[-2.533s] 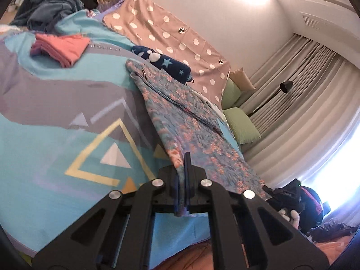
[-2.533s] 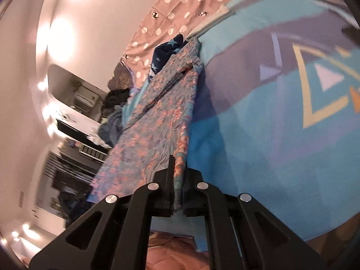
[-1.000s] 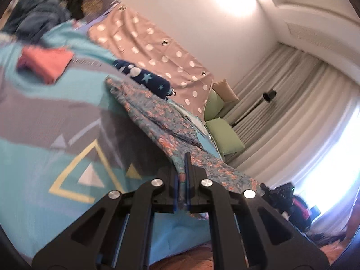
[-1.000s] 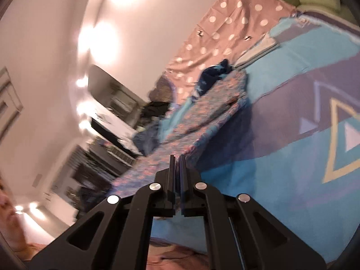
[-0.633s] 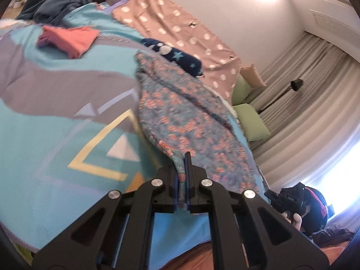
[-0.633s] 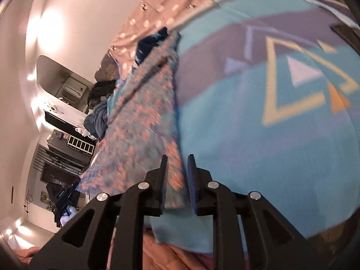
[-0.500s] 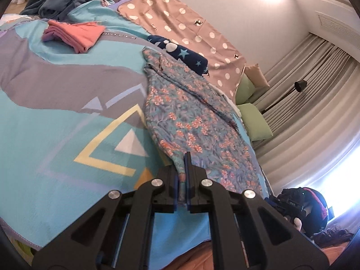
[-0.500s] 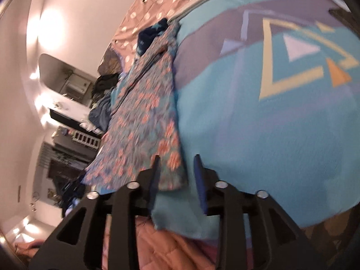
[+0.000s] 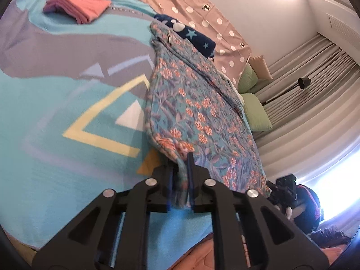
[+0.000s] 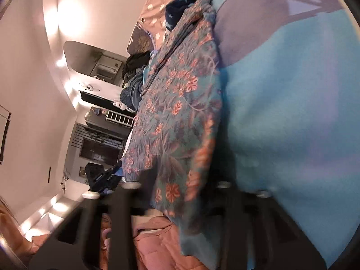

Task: Fold small clothes
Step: 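Lift the hem with both grippers and fold it toward the collar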

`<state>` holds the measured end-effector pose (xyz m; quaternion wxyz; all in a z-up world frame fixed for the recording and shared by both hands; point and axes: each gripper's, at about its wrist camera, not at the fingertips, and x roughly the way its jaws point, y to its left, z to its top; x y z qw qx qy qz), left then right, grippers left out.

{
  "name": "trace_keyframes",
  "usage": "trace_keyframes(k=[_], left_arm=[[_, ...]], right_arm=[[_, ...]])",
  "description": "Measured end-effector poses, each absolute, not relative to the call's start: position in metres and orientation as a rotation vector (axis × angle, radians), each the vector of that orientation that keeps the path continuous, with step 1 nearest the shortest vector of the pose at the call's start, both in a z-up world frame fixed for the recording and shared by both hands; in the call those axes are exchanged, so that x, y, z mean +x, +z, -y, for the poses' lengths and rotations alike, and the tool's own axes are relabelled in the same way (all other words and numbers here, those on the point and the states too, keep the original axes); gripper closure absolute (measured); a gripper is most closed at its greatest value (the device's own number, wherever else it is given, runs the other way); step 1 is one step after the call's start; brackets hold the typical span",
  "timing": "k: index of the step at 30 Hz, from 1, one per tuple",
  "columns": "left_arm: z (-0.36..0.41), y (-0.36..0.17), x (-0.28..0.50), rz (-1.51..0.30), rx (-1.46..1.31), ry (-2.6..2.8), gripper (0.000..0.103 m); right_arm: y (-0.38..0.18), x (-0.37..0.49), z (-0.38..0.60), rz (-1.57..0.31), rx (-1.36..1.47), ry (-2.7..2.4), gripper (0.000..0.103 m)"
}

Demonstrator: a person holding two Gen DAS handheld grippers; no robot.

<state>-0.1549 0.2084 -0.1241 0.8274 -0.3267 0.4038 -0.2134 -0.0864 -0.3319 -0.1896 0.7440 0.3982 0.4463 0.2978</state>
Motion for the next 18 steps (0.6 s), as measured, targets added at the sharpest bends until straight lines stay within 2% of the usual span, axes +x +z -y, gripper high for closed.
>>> trace_keyframes(k=[2,3,5,8,12,18], left_arm=[[-0.207,-0.133,-0.153,-0.867,-0.717,-0.45,0.092],[-0.207,-0.134,-0.152,-0.861,-0.733,-0.453,0.098],[-0.211,-0.127,-0.155,-0.798,-0.78,-0.493,0.099],[-0.218,-0.079,-0.166,-0.593,-0.801,-0.601,0.099],[-0.215,-0.021,-0.175,-0.444,-0.73,-0.652,0.099],[-0.212,0.03,-0.213,-0.333,-0.66,-0.675,0.099]], right_arm=[[-0.189,-0.088,0.335,-0.973,0.891,0.603,0.098],[-0.184,-0.092,0.339,-0.943,0.917,0.591,0.099],[-0.162,-0.103,0.351,-0.831,0.971,0.6,0.099],[-0.117,-0.119,0.359,-0.644,0.941,0.649,0.099],[-0.059,-0.131,0.357,-0.462,0.861,0.721,0.099],[-0.014,-0.174,0.372,-0.369,0.743,0.628,0.099]])
